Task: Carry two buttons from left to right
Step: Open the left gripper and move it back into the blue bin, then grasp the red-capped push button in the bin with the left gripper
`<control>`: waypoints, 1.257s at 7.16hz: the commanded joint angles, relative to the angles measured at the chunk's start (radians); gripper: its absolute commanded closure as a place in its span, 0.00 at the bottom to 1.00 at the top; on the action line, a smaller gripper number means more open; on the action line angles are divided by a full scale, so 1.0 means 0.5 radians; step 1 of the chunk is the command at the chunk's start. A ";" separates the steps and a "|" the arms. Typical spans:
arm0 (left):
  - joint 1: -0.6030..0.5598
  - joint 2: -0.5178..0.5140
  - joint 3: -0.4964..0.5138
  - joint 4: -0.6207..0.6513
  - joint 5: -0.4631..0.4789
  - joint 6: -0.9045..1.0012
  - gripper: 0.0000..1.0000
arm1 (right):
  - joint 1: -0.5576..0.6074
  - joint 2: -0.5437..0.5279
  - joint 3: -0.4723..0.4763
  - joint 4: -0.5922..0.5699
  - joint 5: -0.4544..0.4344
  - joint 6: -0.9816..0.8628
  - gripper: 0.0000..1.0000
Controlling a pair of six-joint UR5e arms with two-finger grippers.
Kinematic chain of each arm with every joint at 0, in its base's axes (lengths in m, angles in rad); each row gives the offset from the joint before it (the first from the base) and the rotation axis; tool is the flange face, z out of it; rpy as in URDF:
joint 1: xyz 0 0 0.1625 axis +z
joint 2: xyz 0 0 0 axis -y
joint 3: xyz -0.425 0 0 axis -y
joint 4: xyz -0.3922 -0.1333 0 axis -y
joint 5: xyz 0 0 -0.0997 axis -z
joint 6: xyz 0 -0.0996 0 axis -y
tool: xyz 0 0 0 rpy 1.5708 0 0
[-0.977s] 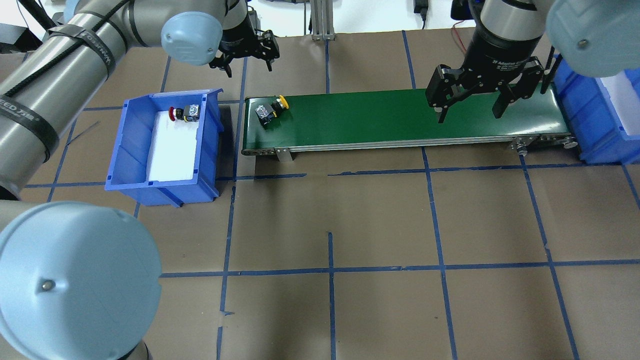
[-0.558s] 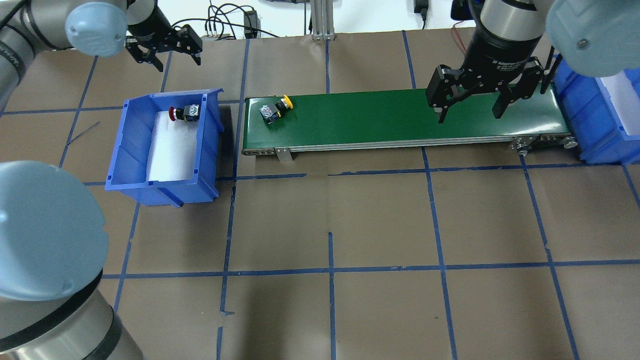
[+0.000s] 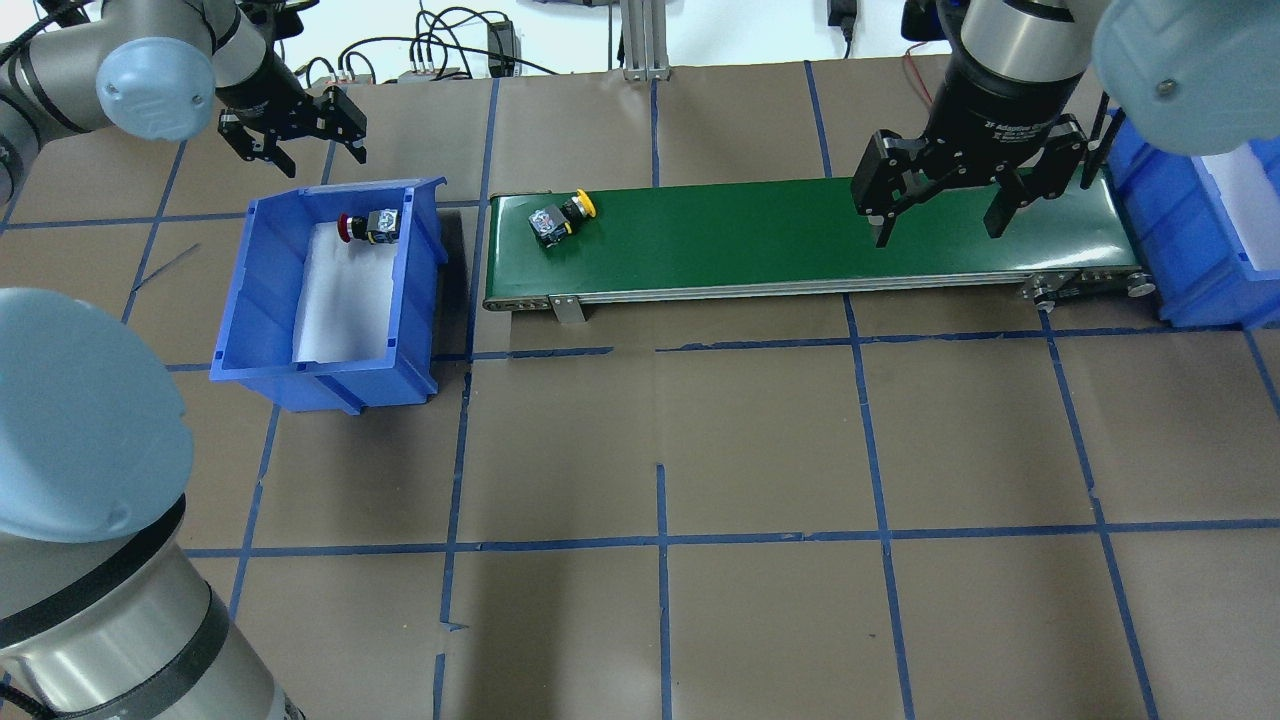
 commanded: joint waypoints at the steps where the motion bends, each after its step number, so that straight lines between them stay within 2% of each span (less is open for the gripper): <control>1: -0.033 -0.029 -0.074 0.022 0.001 -0.061 0.00 | 0.000 0.000 0.000 -0.002 -0.001 0.000 0.00; 2: -0.058 -0.023 -0.108 0.040 0.013 -0.159 0.00 | 0.000 0.000 0.000 0.001 -0.004 0.000 0.00; 8: -0.055 -0.084 -0.105 0.062 0.016 -0.169 0.00 | 0.000 0.000 0.000 0.001 -0.007 0.000 0.00; 9: -0.055 -0.087 -0.105 0.062 0.016 -0.169 0.06 | 0.000 0.000 0.000 0.001 -0.007 0.000 0.00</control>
